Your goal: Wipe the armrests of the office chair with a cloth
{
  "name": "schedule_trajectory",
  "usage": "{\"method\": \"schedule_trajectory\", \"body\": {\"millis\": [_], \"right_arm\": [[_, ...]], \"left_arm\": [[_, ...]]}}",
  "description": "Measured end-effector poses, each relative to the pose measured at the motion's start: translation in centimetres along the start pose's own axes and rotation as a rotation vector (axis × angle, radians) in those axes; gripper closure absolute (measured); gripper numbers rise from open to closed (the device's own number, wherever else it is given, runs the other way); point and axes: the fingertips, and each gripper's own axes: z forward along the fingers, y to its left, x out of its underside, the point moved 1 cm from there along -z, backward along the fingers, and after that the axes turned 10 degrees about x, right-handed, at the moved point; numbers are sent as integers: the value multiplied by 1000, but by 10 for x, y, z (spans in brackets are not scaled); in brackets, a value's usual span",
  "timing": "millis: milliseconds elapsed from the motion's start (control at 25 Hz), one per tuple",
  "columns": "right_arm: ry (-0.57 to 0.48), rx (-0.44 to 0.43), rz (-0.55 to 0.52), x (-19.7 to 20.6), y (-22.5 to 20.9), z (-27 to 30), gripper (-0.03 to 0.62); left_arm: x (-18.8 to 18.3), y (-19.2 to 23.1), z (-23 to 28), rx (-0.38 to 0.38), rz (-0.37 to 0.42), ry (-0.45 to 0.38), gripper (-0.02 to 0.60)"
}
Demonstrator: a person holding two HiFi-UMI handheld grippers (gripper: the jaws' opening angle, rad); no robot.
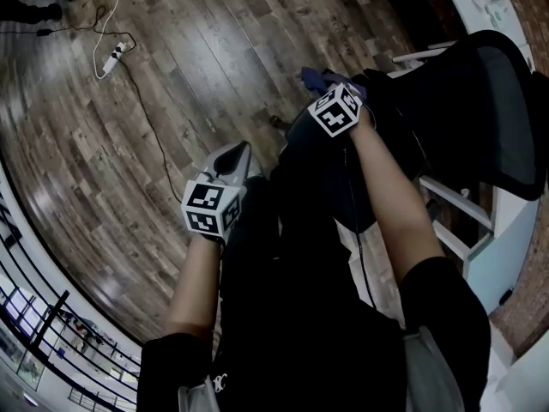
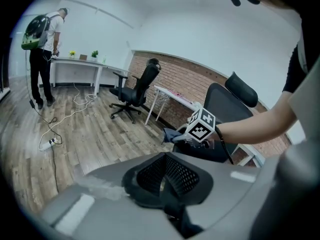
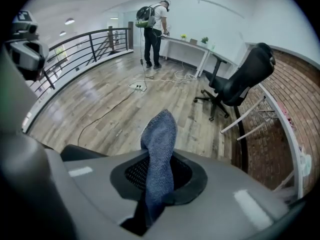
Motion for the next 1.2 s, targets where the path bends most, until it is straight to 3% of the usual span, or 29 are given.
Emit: {"method": "schedule_trajectory", "body": {"millis": [280,600,960,1200], "right_arm": [[31,-118,-72,-14,55,-15,553],[26,-185,-16,-21,105,-37,553],[-48,-159,-80,-13,174,-55,553],[-137,-219,-56,-13,192,-80,553]], "left_arm": [[-2,22,-25,-24,-34,-33,575],[-4,30,-36,-8,-32,-47,575],[5,30,-33,16,-10,-39,575],[4,25,-35,49,6,-14,575]]}}
